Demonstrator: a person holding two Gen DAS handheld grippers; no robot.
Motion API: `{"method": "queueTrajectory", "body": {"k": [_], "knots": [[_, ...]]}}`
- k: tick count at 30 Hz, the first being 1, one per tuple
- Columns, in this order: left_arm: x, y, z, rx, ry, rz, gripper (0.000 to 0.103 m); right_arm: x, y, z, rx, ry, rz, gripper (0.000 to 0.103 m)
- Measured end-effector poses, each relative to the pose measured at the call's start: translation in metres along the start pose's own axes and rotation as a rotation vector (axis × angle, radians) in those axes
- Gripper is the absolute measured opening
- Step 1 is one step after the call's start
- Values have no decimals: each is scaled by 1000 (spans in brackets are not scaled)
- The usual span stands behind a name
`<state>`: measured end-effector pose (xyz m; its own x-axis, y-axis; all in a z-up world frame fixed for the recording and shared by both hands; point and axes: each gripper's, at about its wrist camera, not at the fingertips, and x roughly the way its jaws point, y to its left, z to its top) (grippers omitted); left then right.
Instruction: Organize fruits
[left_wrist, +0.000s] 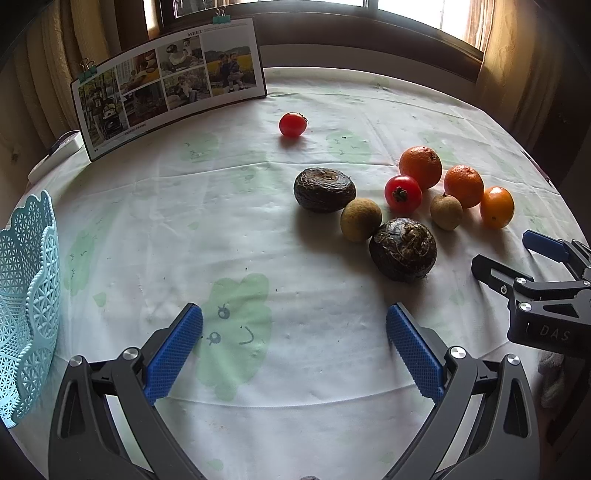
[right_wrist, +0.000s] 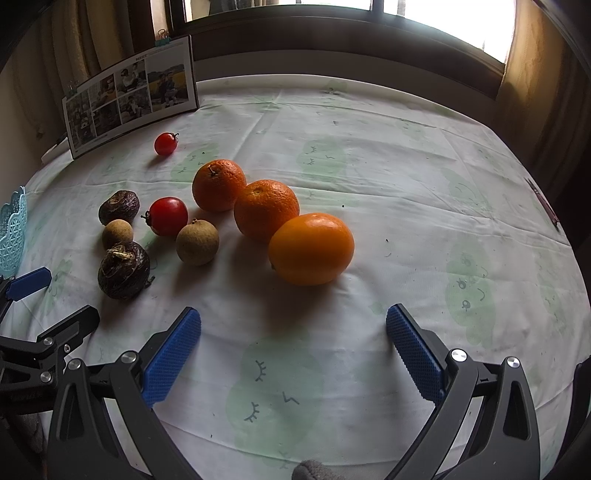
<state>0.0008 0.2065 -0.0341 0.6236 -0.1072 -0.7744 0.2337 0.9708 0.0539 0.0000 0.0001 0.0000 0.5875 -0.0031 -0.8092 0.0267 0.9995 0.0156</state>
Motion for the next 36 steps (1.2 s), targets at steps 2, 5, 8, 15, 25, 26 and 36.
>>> {"method": "queueTrajectory", "body": {"k": [2,5,8,15,25,26,36], "knots": [[0,0,0,0,0,0,101,0,0,0,0,0,0,98],[0,0,0,0,0,0,101,0,0,0,0,0,0,98],[0,0,0,0,-1,-1,101,0,0,0,-1,0,0,98],[-1,0,0,0,-1,-2,101,0,0,0,-1,2,0,98],[-1,0,0,0,-2,-4,101,-2,-4,0,-3,2,8,98],[-1,0,0,1,-2,-4,101,-2,-5,-1,-7,2,9,98],[-1,1,-1,-3,-8,-8,101,-3,-5,-3,-71,18,45,98]]}}
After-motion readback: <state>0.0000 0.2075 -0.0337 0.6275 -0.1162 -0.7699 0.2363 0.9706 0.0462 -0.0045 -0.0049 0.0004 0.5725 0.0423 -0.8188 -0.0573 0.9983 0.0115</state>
